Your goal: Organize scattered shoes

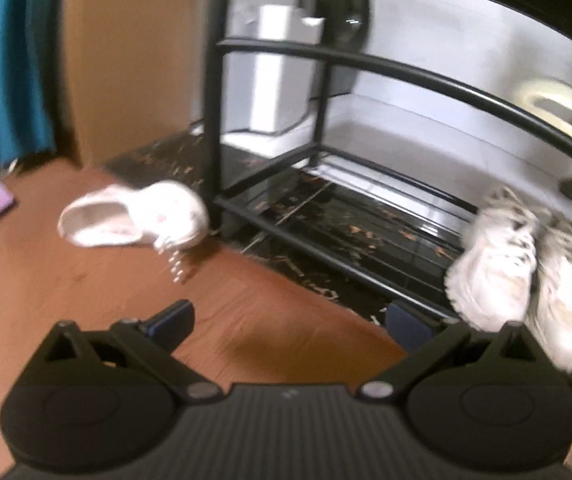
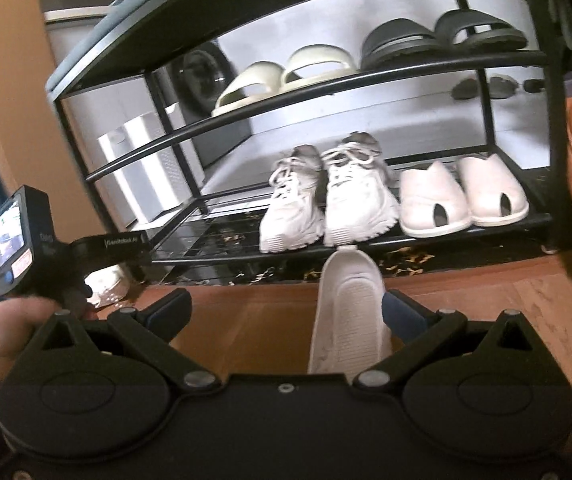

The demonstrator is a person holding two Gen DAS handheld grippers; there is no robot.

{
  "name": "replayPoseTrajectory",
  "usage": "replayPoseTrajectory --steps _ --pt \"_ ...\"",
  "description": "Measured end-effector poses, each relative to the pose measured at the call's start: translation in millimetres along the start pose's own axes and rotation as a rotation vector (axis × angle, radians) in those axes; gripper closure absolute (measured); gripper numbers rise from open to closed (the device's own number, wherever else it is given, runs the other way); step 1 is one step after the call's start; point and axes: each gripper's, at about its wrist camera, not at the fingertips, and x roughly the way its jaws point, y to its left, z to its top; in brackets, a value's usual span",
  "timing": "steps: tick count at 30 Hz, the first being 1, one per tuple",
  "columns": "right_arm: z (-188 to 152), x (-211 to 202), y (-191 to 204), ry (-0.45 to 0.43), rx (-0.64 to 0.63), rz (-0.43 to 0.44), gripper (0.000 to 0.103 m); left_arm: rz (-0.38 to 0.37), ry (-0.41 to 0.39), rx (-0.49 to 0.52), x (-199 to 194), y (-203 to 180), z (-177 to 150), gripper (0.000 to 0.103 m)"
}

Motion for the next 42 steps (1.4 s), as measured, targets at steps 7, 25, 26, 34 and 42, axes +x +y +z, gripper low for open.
replayPoseTrajectory --steps 7,25,26,34,42 --pt "-1.8 5.1 2.6 0.033 0.024 0.021 0.000 0.010 0.072 -0.087 11.4 33.5 11.2 0.001" --pt "-0.4 -13.0 41.6 -0.020 0.076 0.127 0.000 0.108 -0.077 -0.140 82.1 108.0 51.8 0.002" --pt "0.6 -10.8 45.8 -0.011 0.101 0.153 0.000 0.119 -0.064 -0.165 94.2 114.5 57.9 0.002" --pt "-0.9 1.8 59.4 0.083 0.031 0.271 0.000 0.100 -0.014 -0.435 156.0 152.4 96.3 0.002" --pt "4.2 12.1 39.6 0.127 0.106 0.238 0.000 0.085 0.095 -0.597 197.8 173.1 94.5 0.002"
